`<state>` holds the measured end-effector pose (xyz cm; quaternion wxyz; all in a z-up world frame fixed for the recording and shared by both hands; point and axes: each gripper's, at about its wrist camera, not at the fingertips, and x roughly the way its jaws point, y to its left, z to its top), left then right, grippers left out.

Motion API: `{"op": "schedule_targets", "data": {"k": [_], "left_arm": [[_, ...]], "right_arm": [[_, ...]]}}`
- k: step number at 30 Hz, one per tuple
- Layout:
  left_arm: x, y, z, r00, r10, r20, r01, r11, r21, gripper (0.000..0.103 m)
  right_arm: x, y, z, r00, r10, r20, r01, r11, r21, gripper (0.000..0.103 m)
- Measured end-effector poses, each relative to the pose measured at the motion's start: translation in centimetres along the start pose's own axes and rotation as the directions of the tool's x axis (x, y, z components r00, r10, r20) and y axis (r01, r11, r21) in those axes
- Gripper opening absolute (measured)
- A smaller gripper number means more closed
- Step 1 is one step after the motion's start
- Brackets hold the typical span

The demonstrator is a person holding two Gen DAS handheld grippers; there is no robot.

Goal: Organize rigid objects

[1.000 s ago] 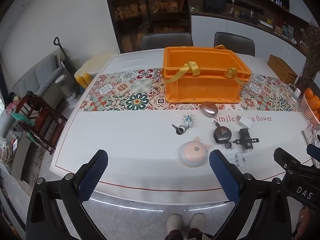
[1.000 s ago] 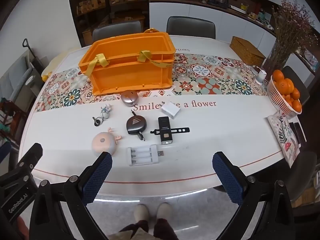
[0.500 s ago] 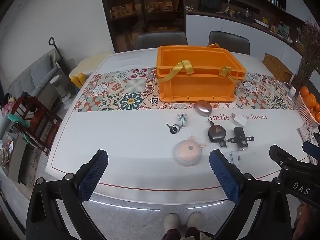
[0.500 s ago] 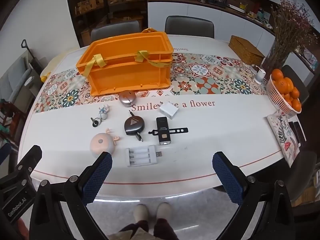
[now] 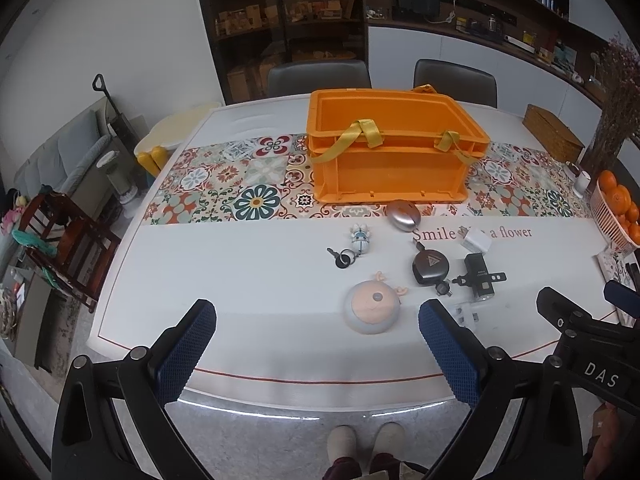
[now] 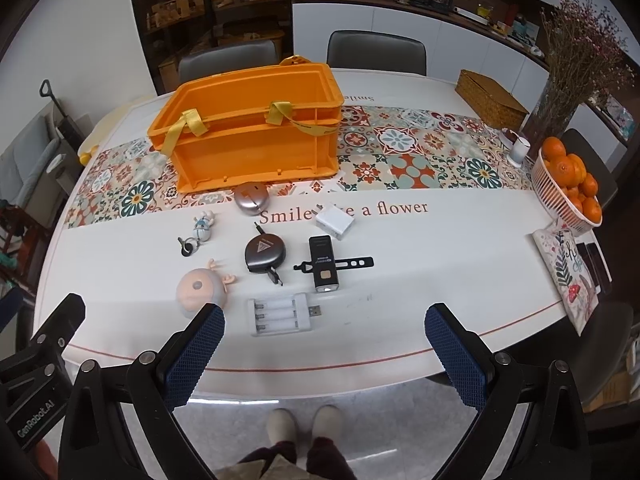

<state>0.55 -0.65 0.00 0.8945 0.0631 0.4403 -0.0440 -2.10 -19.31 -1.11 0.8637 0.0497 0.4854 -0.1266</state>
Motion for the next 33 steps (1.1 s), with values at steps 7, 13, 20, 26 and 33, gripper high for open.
{"op": "schedule_targets", "data": {"k": [7,13,20,26,33], "left_arm": [[0.24,-0.17,0.12,1.000,-0.002,-0.007,0.002,1.000,-0.002,0.103],[0.58,-0.24,0.23,1.000,-0.007,-0.013,0.007,1.000,-0.001,0.103],[0.72,-0.31,0.24,1.000,-0.011,-0.014,0.011,1.000,0.002,0.103],[0.82,-0.58,0.31,1.000,-0.017,-0.012,0.017,1.000,0.008,0.103],[0.95,-0.58,0.38,0.999,-0.023,-0.025,0.023,1.000,0.001,0.103]], "right_arm": [[0.17,-0.10,0.13,1.000,-0.002,-0.003,0.002,1.000,0.003,0.102],[0.32,-0.09,0.24,1.000,-0.004,-0.004,0.004,1.000,0.003,0.102],[0.29,-0.08,0.34,1.000,-0.005,-0.007,0.005,1.000,0.003,0.102],[0.58,0.06,0.49,1.000,-0.005,-0.009,0.005,1.000,-0.001,0.102],[0.67,0.06,0.48,1.000,-0.005,-0.009,0.005,1.000,-0.001,0.102]]}}
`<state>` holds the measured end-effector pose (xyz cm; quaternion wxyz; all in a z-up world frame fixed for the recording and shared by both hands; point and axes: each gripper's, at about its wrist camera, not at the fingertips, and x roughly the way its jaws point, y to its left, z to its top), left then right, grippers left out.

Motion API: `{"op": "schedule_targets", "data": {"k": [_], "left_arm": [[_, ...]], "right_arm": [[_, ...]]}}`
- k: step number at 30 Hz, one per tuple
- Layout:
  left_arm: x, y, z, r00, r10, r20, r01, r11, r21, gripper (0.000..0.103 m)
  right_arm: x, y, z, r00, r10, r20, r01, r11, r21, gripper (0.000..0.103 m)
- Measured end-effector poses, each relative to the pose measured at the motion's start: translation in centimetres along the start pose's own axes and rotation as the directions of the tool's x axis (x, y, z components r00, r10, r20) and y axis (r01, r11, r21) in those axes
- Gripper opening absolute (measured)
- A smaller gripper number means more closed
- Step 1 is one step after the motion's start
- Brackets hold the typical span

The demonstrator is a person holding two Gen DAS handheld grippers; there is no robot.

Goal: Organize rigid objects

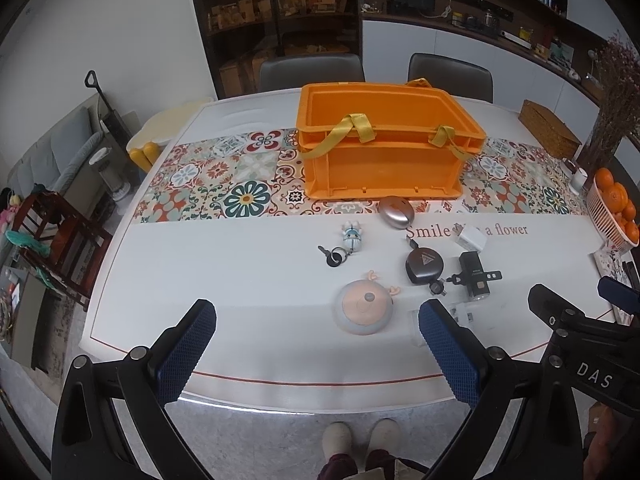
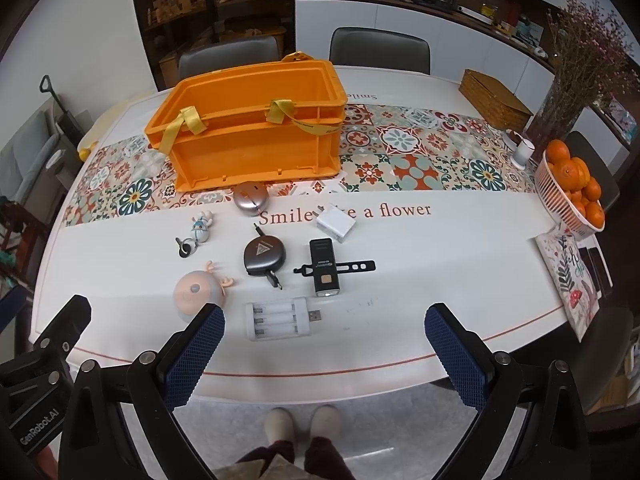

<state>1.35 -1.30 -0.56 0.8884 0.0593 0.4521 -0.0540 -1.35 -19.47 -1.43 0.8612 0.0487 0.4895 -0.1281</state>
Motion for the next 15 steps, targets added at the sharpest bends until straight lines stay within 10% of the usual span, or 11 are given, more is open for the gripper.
{"op": "schedule_targets", "data": {"k": [15], "left_arm": [[0.09,0.05,0.04,1.000,0.005,0.000,-0.005,1.000,0.000,0.103]], "right_arm": [[0.34,0.20,0.12,1.000,-0.002,-0.005,0.002,1.000,-0.005,0.102]]}}
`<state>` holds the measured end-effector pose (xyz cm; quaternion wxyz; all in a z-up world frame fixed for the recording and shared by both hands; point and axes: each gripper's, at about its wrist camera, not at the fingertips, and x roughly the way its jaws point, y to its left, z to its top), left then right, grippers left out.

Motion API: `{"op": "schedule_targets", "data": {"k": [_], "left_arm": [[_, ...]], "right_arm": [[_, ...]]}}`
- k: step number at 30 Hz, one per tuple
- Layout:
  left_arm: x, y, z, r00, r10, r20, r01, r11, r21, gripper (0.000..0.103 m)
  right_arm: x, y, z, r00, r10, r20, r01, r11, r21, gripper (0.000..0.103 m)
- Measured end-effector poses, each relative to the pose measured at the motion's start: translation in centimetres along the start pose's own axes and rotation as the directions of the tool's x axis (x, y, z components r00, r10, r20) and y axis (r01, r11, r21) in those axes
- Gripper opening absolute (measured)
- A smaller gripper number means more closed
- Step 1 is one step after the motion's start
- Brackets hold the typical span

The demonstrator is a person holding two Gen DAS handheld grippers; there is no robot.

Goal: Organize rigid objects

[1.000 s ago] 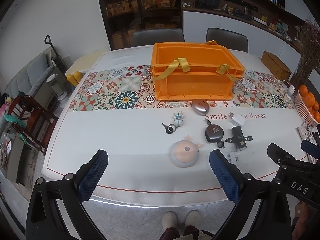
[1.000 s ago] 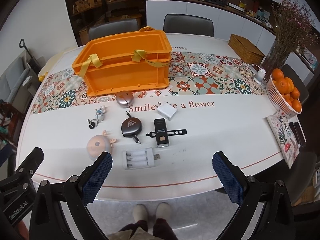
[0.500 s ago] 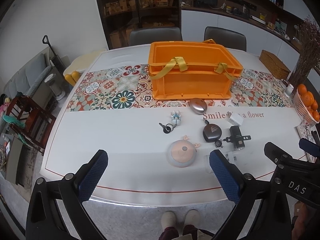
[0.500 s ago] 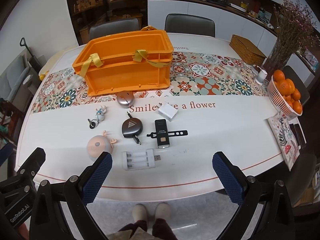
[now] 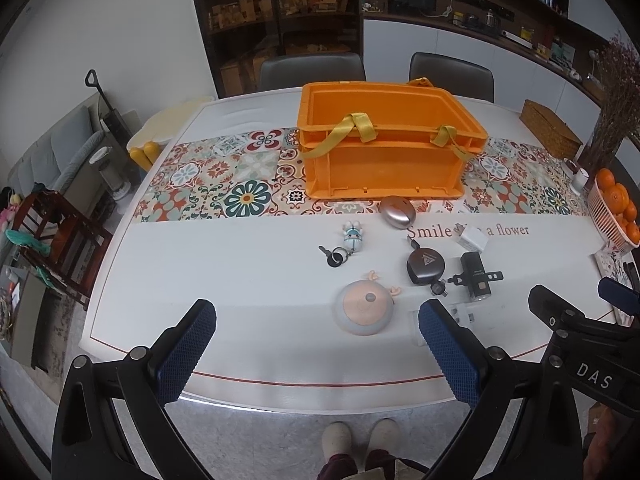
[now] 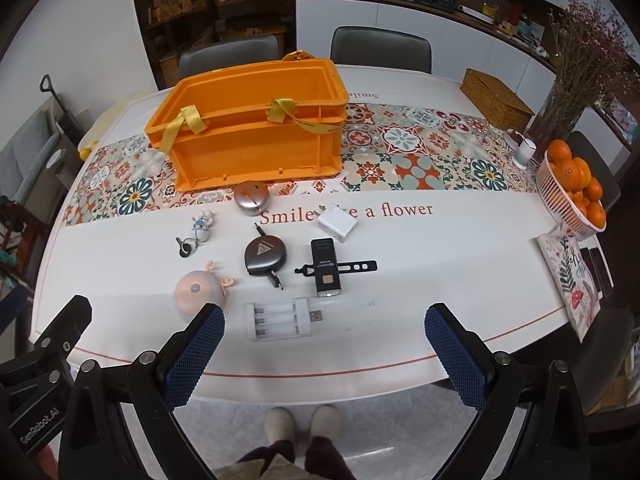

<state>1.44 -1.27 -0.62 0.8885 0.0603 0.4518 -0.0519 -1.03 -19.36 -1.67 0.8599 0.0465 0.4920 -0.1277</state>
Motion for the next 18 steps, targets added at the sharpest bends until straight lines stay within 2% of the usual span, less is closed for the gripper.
{"op": "schedule_targets", "data": {"k": [11,18], "left_arm": [[0.7,-0.3,-0.1,1.000,-0.004,-0.010,0.004,1.000,-0.009,0.103],[3.3,-0.8,-0.8,0.996,-0.017,-0.086,0.015,1.000,-0.015,0.103]], "right_arm": [[0.5,-0.1,0.2,1.000,0.005,-0.014,-0.005,1.000,-0.004,0.102],[2.7,-0.6,0.1,0.997,0.025,-0.067,-0.026,1.000,-0.005,0.101]]}}
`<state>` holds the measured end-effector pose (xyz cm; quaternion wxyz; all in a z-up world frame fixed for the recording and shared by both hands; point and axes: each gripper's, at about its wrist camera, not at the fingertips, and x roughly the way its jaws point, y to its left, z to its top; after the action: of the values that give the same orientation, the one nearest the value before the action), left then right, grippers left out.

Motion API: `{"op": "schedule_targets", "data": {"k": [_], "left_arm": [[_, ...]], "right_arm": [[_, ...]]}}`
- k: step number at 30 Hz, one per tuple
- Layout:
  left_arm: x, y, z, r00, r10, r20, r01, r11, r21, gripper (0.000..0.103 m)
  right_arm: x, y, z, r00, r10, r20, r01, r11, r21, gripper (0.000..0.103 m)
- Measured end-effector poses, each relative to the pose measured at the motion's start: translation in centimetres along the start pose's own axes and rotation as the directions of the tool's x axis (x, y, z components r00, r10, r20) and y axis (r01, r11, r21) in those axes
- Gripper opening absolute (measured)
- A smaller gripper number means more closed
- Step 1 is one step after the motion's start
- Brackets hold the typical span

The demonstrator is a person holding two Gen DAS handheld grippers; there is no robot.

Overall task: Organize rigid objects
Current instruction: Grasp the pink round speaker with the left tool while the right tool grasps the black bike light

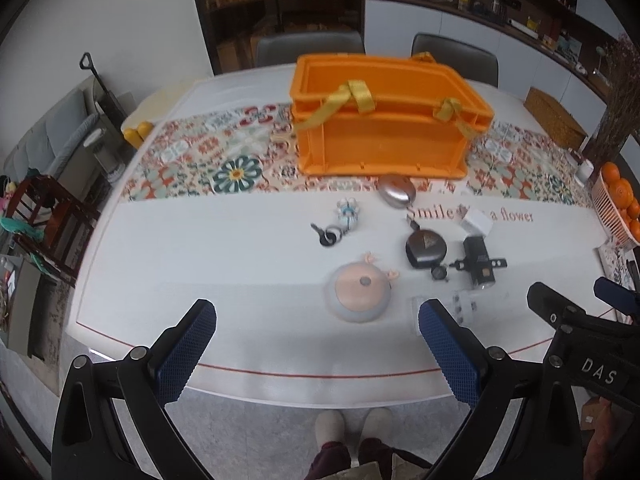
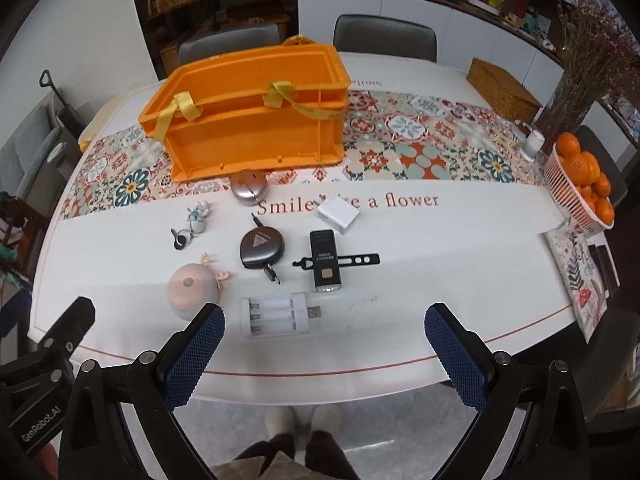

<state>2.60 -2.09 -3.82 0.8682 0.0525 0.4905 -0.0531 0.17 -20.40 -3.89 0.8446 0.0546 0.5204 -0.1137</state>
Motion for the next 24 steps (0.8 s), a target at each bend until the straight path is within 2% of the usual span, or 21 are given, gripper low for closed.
{"op": "schedule_targets", "data": {"k": [5,12,19,24], "left_arm": [[2.0,-0.6,-0.4,0.999,-0.009,-0.041,0.009,1.000,-0.009,0.103],[5.1,-1.4,-0.7,0.997,-0.006,-0.077,0.003,1.000,-0.030,0.103],[7.7,-2.2,-0.8,0.995,-0.021,-0.101,0.016,0.999,-0.051,0.103],[9.9,-2.7,-0.5,0.988,-0.031,-0.151,0.024,0.998,-0.050,0.103]], "right_arm": [[2.3,-0.8,0.1,0.998,0.051,-0.045,-0.051,0.999,0.012,0.098],[5.7,-1.9,0.6,0.994,0.068,-0.083,-0.067,0.998,0.022,0.090],[8.5,-1.9,0.7,0.986,0.119,-0.114,-0.120,0.993,-0.008,0.082],[10.3,-2.1,1.0,0.982,0.124,-0.140,-0.125,0.992,-0.004,0.077]]}}
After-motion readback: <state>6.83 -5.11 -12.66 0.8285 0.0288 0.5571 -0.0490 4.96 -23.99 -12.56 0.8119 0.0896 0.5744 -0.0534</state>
